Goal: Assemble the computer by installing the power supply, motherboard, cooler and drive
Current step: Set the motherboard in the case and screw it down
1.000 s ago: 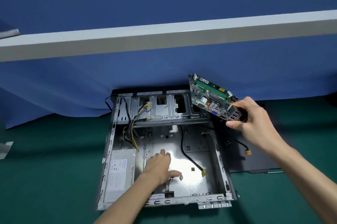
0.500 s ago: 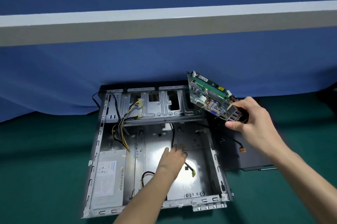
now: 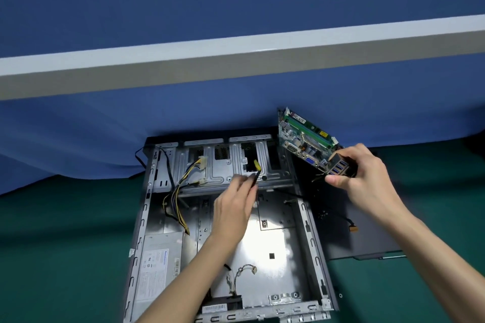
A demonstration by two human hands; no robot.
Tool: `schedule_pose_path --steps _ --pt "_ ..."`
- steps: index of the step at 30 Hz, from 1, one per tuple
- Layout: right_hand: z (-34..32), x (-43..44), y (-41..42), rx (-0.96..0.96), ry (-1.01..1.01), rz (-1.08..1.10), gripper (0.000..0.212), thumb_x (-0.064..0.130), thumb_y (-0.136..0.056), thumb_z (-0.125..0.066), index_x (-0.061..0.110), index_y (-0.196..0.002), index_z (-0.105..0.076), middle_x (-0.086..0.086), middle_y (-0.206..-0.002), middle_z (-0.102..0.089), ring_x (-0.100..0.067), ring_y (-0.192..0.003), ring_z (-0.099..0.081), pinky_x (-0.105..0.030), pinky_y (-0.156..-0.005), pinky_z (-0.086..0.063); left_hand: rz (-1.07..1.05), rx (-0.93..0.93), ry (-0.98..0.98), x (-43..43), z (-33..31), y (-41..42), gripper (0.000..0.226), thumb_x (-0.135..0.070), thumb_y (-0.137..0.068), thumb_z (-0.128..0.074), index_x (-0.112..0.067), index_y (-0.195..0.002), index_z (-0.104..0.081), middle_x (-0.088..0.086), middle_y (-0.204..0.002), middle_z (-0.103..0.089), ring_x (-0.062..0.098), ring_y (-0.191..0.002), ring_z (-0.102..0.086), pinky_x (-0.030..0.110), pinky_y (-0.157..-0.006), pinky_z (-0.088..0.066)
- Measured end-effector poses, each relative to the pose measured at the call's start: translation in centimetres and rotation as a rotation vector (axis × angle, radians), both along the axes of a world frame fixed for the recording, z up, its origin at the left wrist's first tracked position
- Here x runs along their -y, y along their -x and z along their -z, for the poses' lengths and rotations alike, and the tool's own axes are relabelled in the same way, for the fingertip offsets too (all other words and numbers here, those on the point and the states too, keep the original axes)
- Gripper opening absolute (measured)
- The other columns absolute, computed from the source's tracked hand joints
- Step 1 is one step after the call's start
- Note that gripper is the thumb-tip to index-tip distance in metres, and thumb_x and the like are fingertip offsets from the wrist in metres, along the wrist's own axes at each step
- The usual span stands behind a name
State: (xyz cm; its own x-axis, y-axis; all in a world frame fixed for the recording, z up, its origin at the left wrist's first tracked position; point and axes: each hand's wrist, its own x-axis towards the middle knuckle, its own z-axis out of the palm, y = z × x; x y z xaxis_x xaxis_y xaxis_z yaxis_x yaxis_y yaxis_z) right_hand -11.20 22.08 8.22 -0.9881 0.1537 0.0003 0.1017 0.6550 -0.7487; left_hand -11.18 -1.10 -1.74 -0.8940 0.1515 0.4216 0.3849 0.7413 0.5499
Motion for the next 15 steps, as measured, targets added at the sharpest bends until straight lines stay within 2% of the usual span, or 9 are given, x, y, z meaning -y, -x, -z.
schedule_pose_path --steps 3,7,9,10,11,12,13,15 --pt "0.1 -0.1 0.4 0.001 -0.012 0.003 0.038 -0.002 -0.07 -0.081 0.001 -0.103 -0.062 -0.005 -0.089 -0.051 -0.026 -0.088 -0.05 -0.029 -0.073 -0.031 -0.121 0.111 -0.018 -1.2 -1.4 1.4 0.029 -0.01 -0.085 -0.07 -0.005 -0.114 -0.069 0.011 -0.075 -0.067 0.029 -0.054 -0.06 0.035 -0.047 -0.048" --pt "0.2 -0.4 0.6 0.007 -0.012 0.006 0.04 -0.002 -0.07 -0.081 0.0 -0.105 -0.062 -0.001 -0.087 -0.049 -0.024 -0.089 -0.05 -0.027 -0.075 -0.031 -0.257 0.128 0.163 -2.8 -1.8 2.6 0.01 -0.021 -0.086 -0.07 -0.014 -0.092 -0.076 0.003 -0.068 -0.069 0.025 -0.044 -0.059 0.023 -0.041 -0.039" --pt "0.3 -0.7 0.7 0.009 -0.016 0.002 0.041 -0.002 -0.069 -0.081 0.001 -0.106 -0.063 0.0 -0.087 -0.049 -0.023 -0.089 -0.049 -0.026 -0.075 -0.031 -0.314 0.078 0.252 -3.2 -1.4 2.8 0.006 -0.021 -0.083 -0.074 -0.015 -0.083 -0.076 0.001 -0.069 -0.068 0.024 -0.045 -0.059 0.024 -0.046 -0.041" --pt "0.4 -0.8 0.7 0.01 -0.018 0.001 0.041 -0.002 -0.069 -0.081 0.001 -0.106 -0.063 0.0 -0.087 -0.049 -0.023 -0.089 -0.05 -0.027 -0.075 -0.031 -0.332 0.044 0.298 -3.4 -1.1 2.8 0.007 -0.022 -0.082 -0.075 -0.015 -0.082 -0.075 0.001 -0.072 -0.068 0.024 -0.052 -0.062 0.03 -0.058 -0.045" --pt "0.4 -0.9 0.8 0.01 -0.018 0.0 0.041 -0.002 -0.069 -0.081 0.001 -0.106 -0.063 -0.001 -0.087 -0.05 -0.023 -0.089 -0.05 -0.027 -0.075 -0.031 -0.336 0.007 0.343 -3.4 -0.8 2.9 0.007 -0.024 -0.082 -0.074 -0.016 -0.082 -0.075 0.001 -0.076 -0.067 0.025 -0.066 -0.063 0.035 -0.075 -0.043" --pt "0.4 -0.9 0.8 0.012 -0.018 0.0 0.041 -0.002 -0.069 -0.081 0.001 -0.106 -0.063 -0.002 -0.088 -0.05 -0.024 -0.089 -0.05 -0.028 -0.076 -0.032 -0.339 -0.015 0.373 -3.2 -0.6 3.1 0.008 -0.026 -0.083 -0.073 -0.017 -0.081 -0.073 0.002 -0.08 -0.065 0.026 -0.082 -0.059 0.038 -0.085 -0.035" --pt "0.5 -1.0 0.9 0.013 -0.018 0.0 0.041 -0.002 -0.069 -0.081 0.001 -0.106 -0.063 -0.003 -0.09 -0.051 -0.024 -0.091 -0.051 -0.028 -0.077 -0.033 -0.344 0.007 0.399 -2.9 -0.5 3.5 0.011 -0.027 -0.085 -0.069 -0.018 -0.081 -0.072 0.002 -0.082 -0.062 0.025 -0.092 -0.05 0.036 -0.087 -0.028" --pt "0.6 -0.9 1.0 0.018 -0.017 0.004 0.042 -0.001 -0.069 -0.081 0.001 -0.107 -0.063 -0.005 -0.093 -0.052 -0.025 -0.094 -0.051 -0.029 -0.079 -0.034 -0.361 0.227 0.429 -2.5 -0.5 4.6 0.023 -0.032 -0.095 -0.052 -0.02 -0.092 -0.07 0.001 -0.092 -0.059 0.022 -0.095 -0.043 0.032 -0.078 -0.022"
